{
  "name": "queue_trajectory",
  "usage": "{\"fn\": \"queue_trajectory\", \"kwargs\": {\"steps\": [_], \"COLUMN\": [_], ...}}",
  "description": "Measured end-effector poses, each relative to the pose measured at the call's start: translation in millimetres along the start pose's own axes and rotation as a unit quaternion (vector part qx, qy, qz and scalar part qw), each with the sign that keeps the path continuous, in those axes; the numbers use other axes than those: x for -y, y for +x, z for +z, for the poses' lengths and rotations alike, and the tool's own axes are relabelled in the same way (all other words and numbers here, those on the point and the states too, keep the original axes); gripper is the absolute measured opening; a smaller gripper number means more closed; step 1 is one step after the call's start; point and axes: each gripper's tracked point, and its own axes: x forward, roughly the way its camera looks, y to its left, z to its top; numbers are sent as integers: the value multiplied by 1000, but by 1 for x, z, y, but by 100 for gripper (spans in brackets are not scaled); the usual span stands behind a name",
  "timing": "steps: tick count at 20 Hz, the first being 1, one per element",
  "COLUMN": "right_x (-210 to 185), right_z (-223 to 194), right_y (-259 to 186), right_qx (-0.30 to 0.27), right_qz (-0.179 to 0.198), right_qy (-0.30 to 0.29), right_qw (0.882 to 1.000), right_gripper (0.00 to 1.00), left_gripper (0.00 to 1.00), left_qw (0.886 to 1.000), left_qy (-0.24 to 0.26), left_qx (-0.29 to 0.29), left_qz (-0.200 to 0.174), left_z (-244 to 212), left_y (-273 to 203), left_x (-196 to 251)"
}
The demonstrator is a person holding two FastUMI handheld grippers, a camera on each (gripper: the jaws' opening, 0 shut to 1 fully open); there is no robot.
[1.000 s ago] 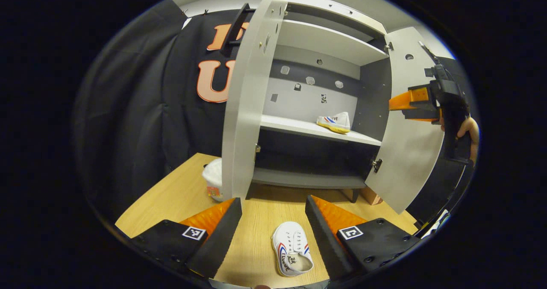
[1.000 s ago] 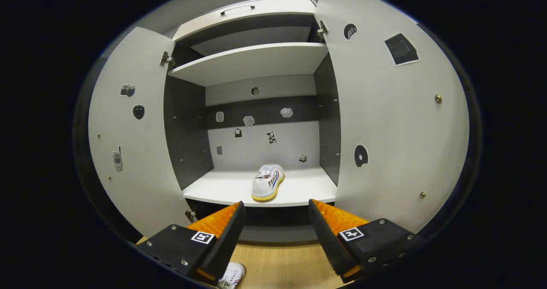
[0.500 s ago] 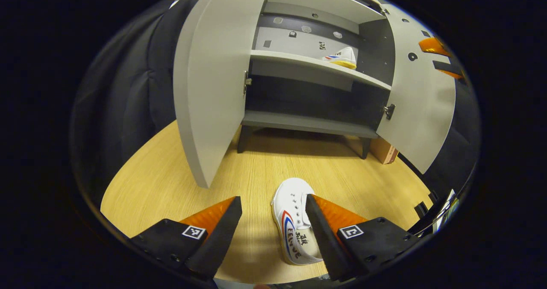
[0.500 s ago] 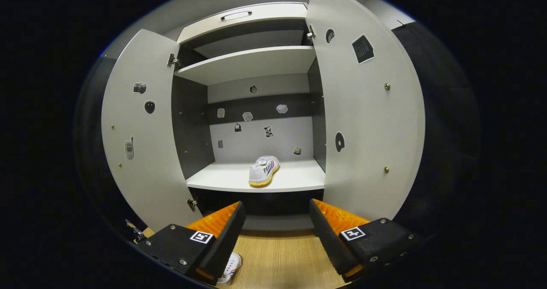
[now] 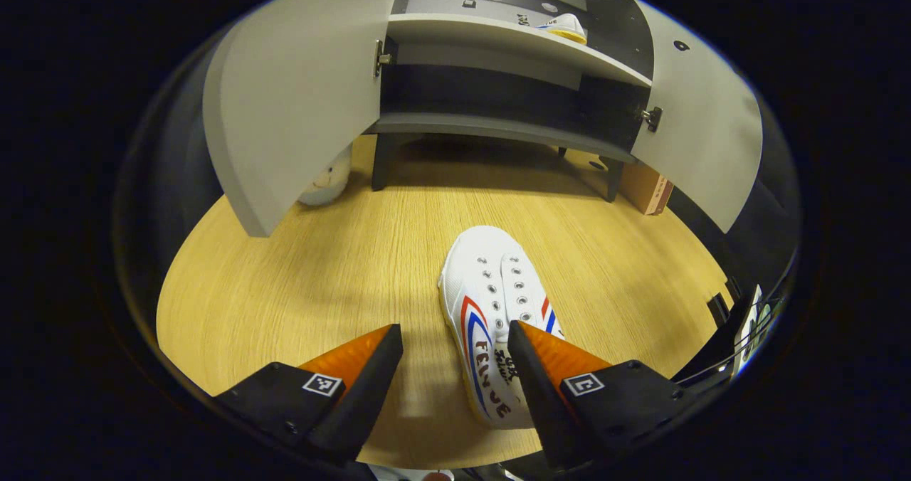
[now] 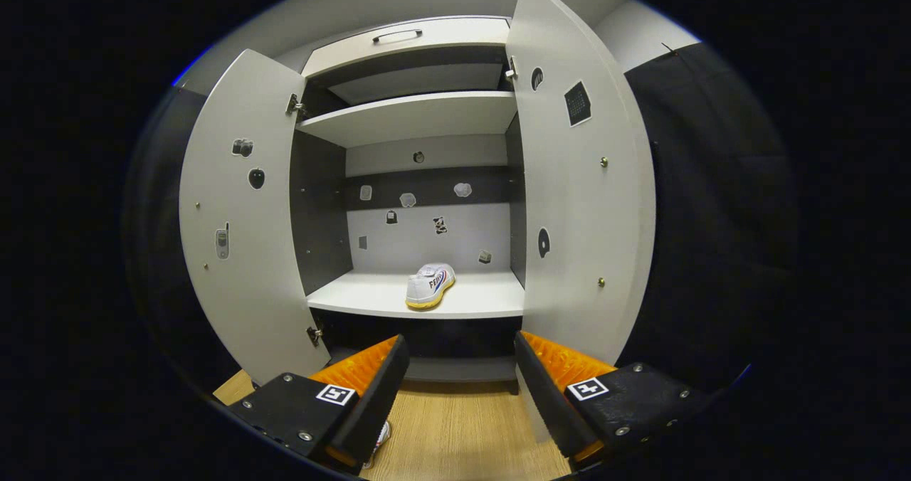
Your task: Grab one shoe with the right hand and put it into the shoe cabinet, grab the other shoe with the left hand and put it into the shoe cabinet; then close the right door with the right hand and the left door with the left hand.
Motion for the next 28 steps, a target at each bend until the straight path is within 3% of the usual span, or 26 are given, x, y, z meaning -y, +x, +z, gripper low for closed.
{"fn": "queue_trajectory", "kwargs": {"steps": [3, 5, 6, 7, 9, 10, 11, 12, 13, 15, 18, 28], "right_x": [7, 11, 14, 17, 21, 25, 28, 32, 37, 43, 52, 70], "right_z": [0, 1, 0, 0, 0, 0, 0, -1, -1, -3, -6, -16], "right_y": [-4, -5, -5, -7, -8, -8, -8, -9, -10, -12, -16, -14], "right_qx": [3, 5, 7, 6, 7, 7, 6, 5, 5, -1, -7, -25], "right_qz": [-13, -26, -32, -37, -47, -53, -60, -67, -75, -86, -95, -78], "right_qy": [0, 2, 3, 4, 5, 4, 3, 2, 2, 4, 8, 27], "right_qw": [1000, 1000, 999, 999, 999, 999, 998, 998, 997, 996, 995, 996], "right_gripper": [93, 93, 93, 93, 93, 93, 93, 93, 93, 93, 93, 92], "left_gripper": [97, 92, 79, 53, 45, 46, 35, 35, 20, 10, 7, 6], "left_qw": [1000, 998, 997, 995, 992, 990, 990, 990, 992, 992, 992, 998], "left_qy": [-2, -22, -43, -60, -80, -89, -82, -80, -70, -67, -50, -55], "left_qx": [-21, -58, -53, -75, -96, -108, -114, -110, -108, -106, -114, -32], "left_qz": [6, -24, -32, -34, -33, -33, -24, -25, -19, 5, 15, -27], "left_z": [-9, -23, -17, -23, -23, -25, -24, -23, -22, -19, -7, 104], "left_y": [11, 14, 17, 19, 18, 20, 18, 19, 18, 18, 9, -68], "left_x": [-3, 7, 12, 15, 13, 15, 12, 12, 9, 5, 7, 6]}}
